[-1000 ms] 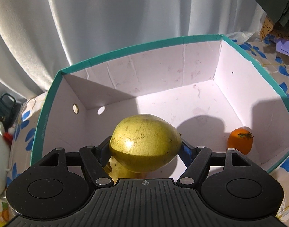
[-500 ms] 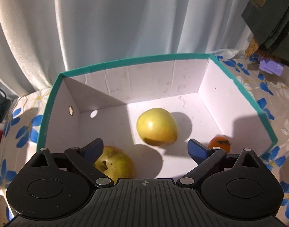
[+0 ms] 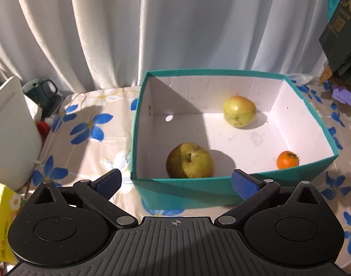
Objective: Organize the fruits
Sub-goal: 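Lower the red apple into the box and open the right gripper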
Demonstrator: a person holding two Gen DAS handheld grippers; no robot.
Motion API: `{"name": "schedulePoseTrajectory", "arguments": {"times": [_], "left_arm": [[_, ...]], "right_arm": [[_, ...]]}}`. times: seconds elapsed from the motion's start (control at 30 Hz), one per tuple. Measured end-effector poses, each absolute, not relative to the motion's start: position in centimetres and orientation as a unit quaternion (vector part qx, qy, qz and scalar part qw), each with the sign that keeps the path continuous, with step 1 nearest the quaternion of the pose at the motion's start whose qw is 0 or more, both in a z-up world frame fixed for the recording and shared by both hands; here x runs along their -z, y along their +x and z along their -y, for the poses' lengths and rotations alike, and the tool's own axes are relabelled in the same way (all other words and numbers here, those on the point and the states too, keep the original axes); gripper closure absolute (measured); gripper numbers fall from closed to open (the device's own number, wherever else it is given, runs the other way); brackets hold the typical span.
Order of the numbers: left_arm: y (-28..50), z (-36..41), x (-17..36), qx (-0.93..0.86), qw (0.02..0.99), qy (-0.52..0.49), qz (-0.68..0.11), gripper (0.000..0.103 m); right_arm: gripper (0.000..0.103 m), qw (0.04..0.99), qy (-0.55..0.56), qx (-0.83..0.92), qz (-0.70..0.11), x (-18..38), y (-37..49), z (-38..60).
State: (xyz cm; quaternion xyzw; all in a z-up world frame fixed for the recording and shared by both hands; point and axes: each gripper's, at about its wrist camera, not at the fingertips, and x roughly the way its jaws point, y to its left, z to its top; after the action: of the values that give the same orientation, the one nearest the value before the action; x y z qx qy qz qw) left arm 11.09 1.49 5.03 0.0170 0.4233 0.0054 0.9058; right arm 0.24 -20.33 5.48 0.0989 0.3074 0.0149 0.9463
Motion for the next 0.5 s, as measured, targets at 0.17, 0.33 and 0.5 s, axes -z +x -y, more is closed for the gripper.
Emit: {"name": "schedulePoseTrajectory", "arguments": {"times": [0.17, 0.33, 0.5], "left_arm": [[9.6, -2.1, -5.7, -0.006, 0.908, 0.026, -0.419, 0.0], [8.5, -3.6, -6.4, -0.016, 0.921, 0.003, -0.39, 0.0], [8.7, -4.4, -5.7, -0.037, 0.915, -0.007, -0.402, 0.0]], "right_arm": [[0.037, 0.952, 0.083, -0.038, -0.293, -6.1, 2.4, 19.4], [0.037, 0.958, 0.06, -0.058, -0.275, -6.2, 5.4, 18.3], [0.037, 0.957, 0.048, -0.063, -0.279, -5.0, 8.6, 16.9]]}}
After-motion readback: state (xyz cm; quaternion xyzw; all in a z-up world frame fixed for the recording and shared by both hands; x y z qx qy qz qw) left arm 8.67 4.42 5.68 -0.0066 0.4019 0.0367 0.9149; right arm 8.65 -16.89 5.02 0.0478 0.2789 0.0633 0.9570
